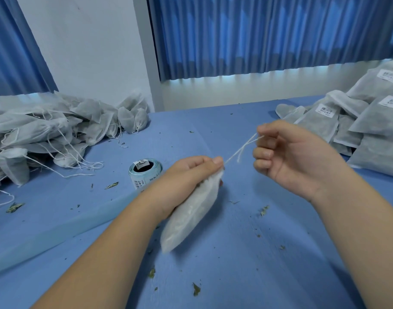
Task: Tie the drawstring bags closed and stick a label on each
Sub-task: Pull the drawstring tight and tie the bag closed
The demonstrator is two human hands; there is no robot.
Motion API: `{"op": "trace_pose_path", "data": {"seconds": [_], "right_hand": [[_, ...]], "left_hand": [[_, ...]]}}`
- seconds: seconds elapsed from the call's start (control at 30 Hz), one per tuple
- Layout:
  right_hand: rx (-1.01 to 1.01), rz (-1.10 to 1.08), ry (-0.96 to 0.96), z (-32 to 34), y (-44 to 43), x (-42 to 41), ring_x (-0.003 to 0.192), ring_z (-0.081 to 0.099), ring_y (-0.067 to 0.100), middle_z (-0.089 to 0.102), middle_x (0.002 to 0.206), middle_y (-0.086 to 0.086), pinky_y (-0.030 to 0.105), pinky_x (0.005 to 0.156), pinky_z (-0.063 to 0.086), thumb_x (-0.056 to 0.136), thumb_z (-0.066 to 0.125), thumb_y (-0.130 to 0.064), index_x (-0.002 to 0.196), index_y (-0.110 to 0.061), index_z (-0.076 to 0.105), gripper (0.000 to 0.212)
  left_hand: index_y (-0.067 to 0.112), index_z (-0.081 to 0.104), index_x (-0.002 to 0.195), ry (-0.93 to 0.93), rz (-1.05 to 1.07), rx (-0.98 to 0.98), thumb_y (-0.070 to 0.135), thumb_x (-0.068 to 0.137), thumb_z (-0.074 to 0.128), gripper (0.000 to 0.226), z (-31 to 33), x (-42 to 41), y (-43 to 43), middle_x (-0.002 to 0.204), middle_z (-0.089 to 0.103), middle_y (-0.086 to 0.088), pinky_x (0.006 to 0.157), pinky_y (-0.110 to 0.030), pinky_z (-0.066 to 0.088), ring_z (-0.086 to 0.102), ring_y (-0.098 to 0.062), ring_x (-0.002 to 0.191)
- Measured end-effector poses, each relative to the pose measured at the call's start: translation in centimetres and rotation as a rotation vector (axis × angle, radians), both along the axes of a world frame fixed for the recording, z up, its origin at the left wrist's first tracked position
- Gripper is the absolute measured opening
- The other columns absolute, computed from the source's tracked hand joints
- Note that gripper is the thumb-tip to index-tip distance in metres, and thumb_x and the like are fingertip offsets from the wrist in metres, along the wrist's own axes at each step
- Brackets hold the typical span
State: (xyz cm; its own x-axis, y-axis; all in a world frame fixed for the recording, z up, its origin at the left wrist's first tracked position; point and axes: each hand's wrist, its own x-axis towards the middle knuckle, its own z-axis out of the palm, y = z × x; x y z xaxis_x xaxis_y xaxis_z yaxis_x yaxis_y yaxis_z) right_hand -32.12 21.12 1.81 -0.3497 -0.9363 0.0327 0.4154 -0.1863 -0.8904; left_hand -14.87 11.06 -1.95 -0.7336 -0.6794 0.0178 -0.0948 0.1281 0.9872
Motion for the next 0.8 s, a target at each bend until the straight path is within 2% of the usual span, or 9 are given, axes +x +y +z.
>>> {"op": "trace_pose_path", "data": {"seconds": [0.1,0.2,0.23,0.33,0.43,0.5,0.6,0.67,0.8], "right_hand": [[0.003,-0.159,-0.078,-0.1,-0.1,-1.0,0.045,0.032,0.010,0.029,0.057,-0.004,0.020,0.042,0.029,0.087,0.058,-0.011,0.068,-0.019,0.042,0.025],[-0.019,-0.261,-0.123,-0.1,-0.1,-1.5,0.043,0.038,0.010,0.035,0.053,-0.005,0.019,0.041,0.032,0.088,0.058,-0.011,0.066,-0.018,0.044,0.026],[-0.036,-0.283,-0.127,-0.1,0.0,-1.5,0.043,0.040,0.010,0.037,0.052,-0.005,0.018,0.041,0.033,0.088,0.058,-0.011,0.066,-0.018,0.045,0.026],[-0.117,-0.314,-0.019,0.0,0.3,-1.3,0.048,0.050,0.011,0.045,0.056,-0.003,0.020,0.044,0.037,0.088,0.060,-0.011,0.070,-0.017,0.049,0.022],[-0.214,-0.277,0.194,0.1,0.6,-0.6,0.052,0.057,0.015,0.052,0.059,-0.004,0.021,0.048,0.039,0.085,0.065,-0.009,0.071,-0.019,0.052,0.021],[-0.243,-0.262,0.420,-0.1,0.5,0.2,0.057,0.062,0.017,0.058,0.063,-0.006,0.023,0.050,0.043,0.080,0.069,-0.011,0.070,-0.020,0.057,0.019],[-0.216,-0.328,0.933,-1.1,0.0,1.4,0.064,0.062,0.012,0.064,0.068,-0.010,0.020,0.059,0.045,0.081,0.071,-0.010,0.070,-0.022,0.064,0.018],[-0.200,-0.352,1.284,-1.8,-0.2,2.0,0.070,0.059,0.008,0.064,0.073,-0.009,0.014,0.063,0.041,0.080,0.071,-0.011,0.074,-0.023,0.069,0.013],[-0.173,-0.298,1.485,-2.2,-0.5,2.2,0.078,0.056,0.006,0.062,0.081,-0.010,0.023,0.069,0.044,0.083,0.069,-0.015,0.086,-0.024,0.076,0.012]], "left_hand": [[0.022,0.075,0.080,-0.074,-0.163,0.065,0.045,0.072,0.074,0.024,-0.3,-0.1,0.1,0.078,0.069,0.001,0.065,-0.019,0.050,0.064,-0.011,0.070],[-0.013,0.064,0.095,-0.137,-0.281,0.100,0.038,0.066,0.075,0.059,-0.6,-0.1,0.2,0.092,0.059,-0.018,0.085,-0.038,0.042,0.054,-0.028,0.086],[-0.015,0.061,0.094,-0.149,-0.313,0.089,0.035,0.067,0.075,0.058,-0.7,0.0,0.3,0.094,0.054,-0.019,0.087,-0.042,0.037,0.048,-0.031,0.090],[0.006,0.065,0.083,-0.117,-0.240,0.082,0.033,0.063,0.076,0.036,-0.7,-0.3,0.4,0.091,0.055,-0.017,0.084,-0.043,0.035,0.047,-0.030,0.088],[0.016,0.063,0.080,-0.046,-0.034,0.084,0.034,0.066,0.072,0.025,-0.9,-0.9,0.4,0.081,0.061,-0.008,0.070,-0.032,0.046,0.056,-0.022,0.076],[0.019,0.063,0.078,0.022,0.101,0.082,0.035,0.068,0.066,0.019,-0.9,-1.3,0.1,0.079,0.064,-0.005,0.072,-0.034,0.048,0.059,-0.021,0.076],[0.019,0.063,0.076,0.113,0.232,0.069,0.035,0.070,0.063,0.017,-0.8,-1.6,-0.3,0.084,0.065,-0.009,0.085,-0.048,0.050,0.061,-0.025,0.084],[0.023,0.064,0.072,0.160,0.273,0.059,0.035,0.070,0.063,0.012,-0.9,-1.6,-0.4,0.083,0.065,-0.007,0.084,-0.047,0.050,0.061,-0.024,0.083],[0.019,0.068,0.082,0.190,0.242,0.066,0.038,0.070,0.066,0.022,-1.2,-1.6,-0.5,0.086,0.069,-0.007,0.087,-0.049,0.052,0.065,-0.024,0.084]]}}
